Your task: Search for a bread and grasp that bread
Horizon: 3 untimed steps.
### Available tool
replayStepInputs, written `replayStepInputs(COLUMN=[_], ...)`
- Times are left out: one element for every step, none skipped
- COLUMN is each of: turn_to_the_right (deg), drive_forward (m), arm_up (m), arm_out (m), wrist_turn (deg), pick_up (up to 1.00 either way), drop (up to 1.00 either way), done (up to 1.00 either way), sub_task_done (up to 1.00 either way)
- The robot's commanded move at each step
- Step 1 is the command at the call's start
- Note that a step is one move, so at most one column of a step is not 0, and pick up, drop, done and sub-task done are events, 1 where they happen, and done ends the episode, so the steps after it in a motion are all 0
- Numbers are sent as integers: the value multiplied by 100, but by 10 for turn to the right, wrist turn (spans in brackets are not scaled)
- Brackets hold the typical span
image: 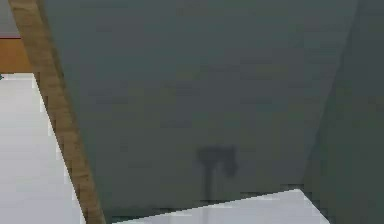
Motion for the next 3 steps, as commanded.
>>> replayStepInputs(turn_to_the_right=[240, 0, -450], drive_forward=[0, 10, 0], arm_up=[0, 0, 0], arm_out=[0, 0, 0], wrist_turn=[0, 0, 0], pick_up=[0, 0, 0], drop=[0, 0, 0], done=[0, 0, 0], sub_task_done=[0, 0, 0])
